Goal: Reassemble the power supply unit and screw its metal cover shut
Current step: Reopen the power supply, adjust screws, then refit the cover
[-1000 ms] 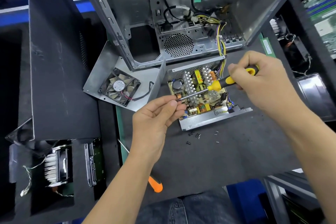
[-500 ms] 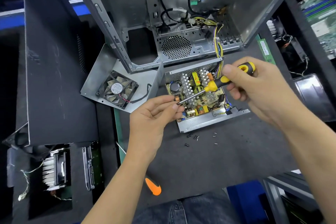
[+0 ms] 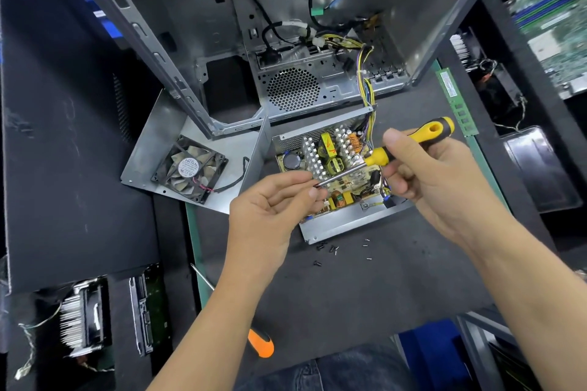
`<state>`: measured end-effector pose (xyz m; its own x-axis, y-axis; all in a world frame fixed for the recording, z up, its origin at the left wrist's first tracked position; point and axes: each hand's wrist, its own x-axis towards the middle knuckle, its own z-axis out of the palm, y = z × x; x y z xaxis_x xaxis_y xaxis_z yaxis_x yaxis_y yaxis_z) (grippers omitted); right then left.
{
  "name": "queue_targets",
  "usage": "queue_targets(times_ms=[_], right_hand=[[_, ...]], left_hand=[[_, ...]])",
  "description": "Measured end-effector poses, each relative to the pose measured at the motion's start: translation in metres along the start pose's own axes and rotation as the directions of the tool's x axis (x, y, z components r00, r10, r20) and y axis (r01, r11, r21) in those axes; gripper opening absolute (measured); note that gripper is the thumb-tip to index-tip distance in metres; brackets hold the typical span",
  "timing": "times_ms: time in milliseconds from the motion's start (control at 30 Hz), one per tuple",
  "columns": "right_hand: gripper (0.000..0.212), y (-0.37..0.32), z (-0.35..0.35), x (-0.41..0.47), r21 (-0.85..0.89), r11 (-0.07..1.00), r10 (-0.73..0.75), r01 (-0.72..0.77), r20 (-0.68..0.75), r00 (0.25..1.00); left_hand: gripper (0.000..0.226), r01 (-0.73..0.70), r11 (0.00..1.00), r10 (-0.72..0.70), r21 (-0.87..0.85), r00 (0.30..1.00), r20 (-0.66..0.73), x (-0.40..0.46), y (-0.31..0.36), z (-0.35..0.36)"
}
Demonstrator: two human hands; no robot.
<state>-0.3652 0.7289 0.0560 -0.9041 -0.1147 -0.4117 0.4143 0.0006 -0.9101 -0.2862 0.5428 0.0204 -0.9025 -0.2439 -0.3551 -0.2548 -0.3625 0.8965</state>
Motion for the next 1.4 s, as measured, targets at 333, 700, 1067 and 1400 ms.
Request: queue_targets(times_ms=[333, 700, 1067, 1400], right_hand=[[0.025, 0.001, -0.008, 0.007, 0.038, 0.999, 0.015, -0.015, -0.006, 1.000], [0.033, 0.004, -0.031, 0.019, 0.321, 0.947, 0.023, 0.019, -0.127, 0.992], [0.033, 0.001, -0.054, 0.038, 0.528, 0.840, 0.080, 0.124, -0.347, 0.934], [0.030, 0.007, -0.056, 0.050, 0.470, 0.860, 0.054, 0.200, -0.473, 0.879]], left_hand=[[0.030, 0.054, 0.998, -0.055, 0.018, 0.996, 0.073, 0.009, 0.000, 0.008], [0.022, -0.365, 0.713, 0.475, 0.599, 0.880, -0.029, 0.042, 0.043, 0.023], [0.057, -0.051, 0.568, -0.142, 0.821, 0.977, 0.159, 0.169, 0.050, 0.106], [0.045, -0.085, 0.402, -0.064, 0.912, 0.991, 0.121, 0.163, 0.032, 0.114]])
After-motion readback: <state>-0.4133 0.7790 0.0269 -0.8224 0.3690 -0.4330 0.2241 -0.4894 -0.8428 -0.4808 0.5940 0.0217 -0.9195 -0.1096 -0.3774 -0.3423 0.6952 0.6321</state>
